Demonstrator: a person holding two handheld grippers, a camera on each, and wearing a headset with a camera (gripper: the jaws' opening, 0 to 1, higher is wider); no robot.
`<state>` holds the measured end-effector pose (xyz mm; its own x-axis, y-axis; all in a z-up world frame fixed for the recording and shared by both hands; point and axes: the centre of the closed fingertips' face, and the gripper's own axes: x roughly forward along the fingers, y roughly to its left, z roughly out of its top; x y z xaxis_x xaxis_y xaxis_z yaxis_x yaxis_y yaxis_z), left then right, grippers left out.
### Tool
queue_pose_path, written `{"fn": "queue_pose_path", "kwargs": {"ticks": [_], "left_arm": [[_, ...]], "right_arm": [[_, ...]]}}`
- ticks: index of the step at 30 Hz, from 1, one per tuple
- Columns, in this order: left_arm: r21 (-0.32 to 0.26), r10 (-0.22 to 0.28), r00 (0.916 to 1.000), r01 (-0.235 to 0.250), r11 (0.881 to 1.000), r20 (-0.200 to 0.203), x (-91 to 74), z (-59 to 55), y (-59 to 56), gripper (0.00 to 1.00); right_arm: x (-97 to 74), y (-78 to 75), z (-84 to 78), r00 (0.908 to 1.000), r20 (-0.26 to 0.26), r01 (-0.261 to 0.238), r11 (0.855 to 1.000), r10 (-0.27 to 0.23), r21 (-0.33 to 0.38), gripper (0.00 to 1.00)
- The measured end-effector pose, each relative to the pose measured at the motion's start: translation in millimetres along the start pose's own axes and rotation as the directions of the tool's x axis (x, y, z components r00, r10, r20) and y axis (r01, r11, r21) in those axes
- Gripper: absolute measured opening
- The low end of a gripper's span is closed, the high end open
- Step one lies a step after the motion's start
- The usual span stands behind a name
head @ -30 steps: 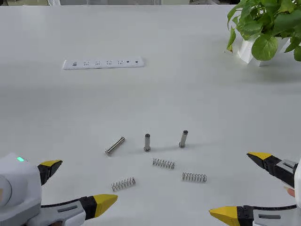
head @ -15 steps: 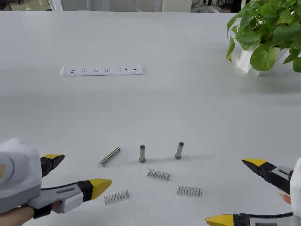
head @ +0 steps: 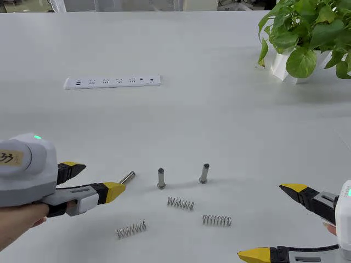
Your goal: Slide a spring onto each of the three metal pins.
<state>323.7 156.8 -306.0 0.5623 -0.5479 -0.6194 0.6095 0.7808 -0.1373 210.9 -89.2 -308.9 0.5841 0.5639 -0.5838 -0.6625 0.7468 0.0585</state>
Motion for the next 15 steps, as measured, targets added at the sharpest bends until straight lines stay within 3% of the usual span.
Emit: {"fn": "queue_pose_path", "kwargs": {"ticks": [10,15], "left_arm": [[0.077,-0.044,0.9947,0.051,0.996,-0.093,17.4,2.3,-2.6,0.48],[0.083,-0.063,0.9899,0.074,0.994,-0.127,28.7,4.0,-2.9,0.43]], "right_arm": [[-0.1,-0.1,1.5,0.9999,0.012,0.005,1.0,-0.005,0.007,0.94],[-0.3,-1.3,1.1,0.9998,0.018,0.011,1.0,-0.011,0.016,0.93]]}}
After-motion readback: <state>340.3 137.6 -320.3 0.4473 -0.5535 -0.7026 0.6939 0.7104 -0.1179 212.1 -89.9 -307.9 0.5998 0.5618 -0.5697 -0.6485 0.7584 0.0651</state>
